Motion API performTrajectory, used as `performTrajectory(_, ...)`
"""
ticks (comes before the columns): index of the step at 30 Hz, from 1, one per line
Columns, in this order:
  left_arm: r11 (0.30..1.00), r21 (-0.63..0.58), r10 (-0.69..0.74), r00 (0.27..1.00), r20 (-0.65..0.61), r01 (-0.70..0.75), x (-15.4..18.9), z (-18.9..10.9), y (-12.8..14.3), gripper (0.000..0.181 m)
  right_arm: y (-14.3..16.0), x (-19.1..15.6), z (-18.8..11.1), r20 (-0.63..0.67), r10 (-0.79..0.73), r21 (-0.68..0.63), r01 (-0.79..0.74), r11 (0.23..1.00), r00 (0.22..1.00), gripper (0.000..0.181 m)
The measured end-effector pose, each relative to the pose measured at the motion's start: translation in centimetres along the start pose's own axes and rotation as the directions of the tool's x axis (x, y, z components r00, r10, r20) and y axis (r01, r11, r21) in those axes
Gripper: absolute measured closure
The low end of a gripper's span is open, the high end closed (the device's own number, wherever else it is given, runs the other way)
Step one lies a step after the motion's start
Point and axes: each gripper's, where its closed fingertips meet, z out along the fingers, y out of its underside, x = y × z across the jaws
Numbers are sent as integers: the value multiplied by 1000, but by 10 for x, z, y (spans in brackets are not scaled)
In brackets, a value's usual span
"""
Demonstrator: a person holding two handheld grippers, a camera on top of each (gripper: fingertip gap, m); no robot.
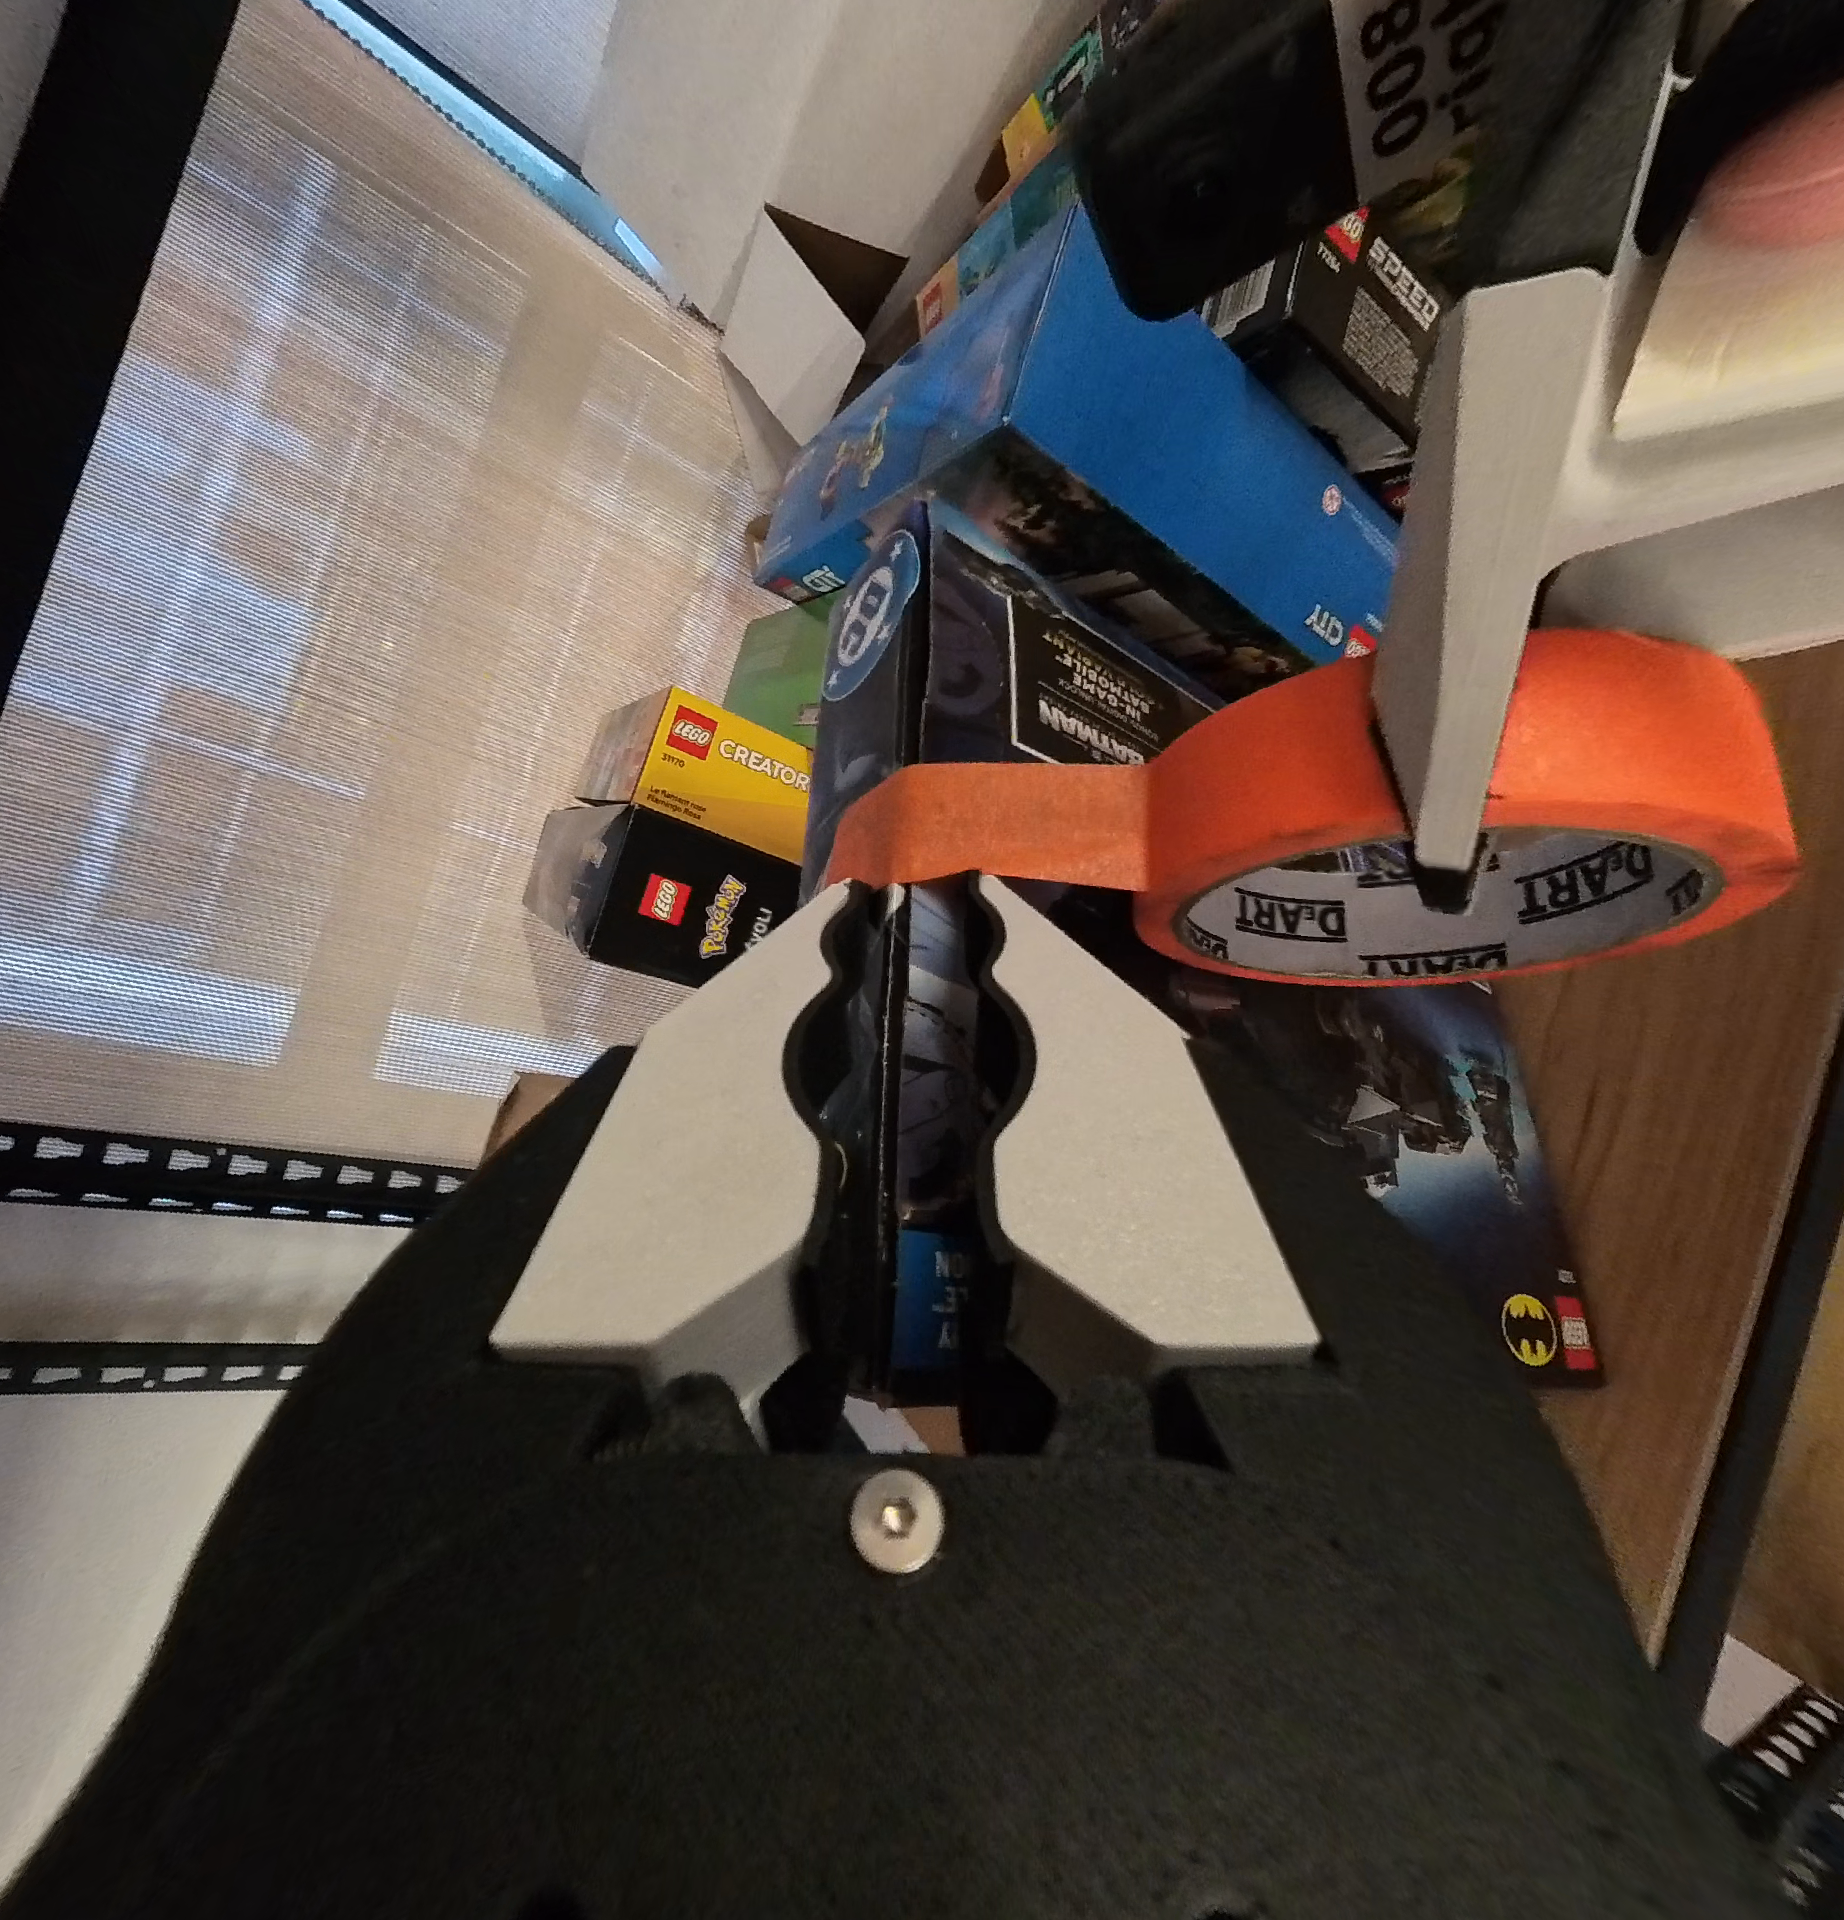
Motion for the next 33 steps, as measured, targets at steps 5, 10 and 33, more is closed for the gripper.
performTrajectory(5, 999, -5, 41, 999, 36, -40, 1, 0, -1, 166, 3, -6, -3, 4, -34, -10, 34, 999, 999, 173)
performTrajectory(10, 999, -6, 45, 998, 41, -45, 1, -1, -1, 167, 1, 3, -3, -16, -22, -4, 22, 1000, 1000, 172)
performTrajectory(33, 998, -6, 57, 997, 52, -57, 1, -1, -1, 167, -7, 8, -42, -254, -443, -177, 409, 895, 860, 165)
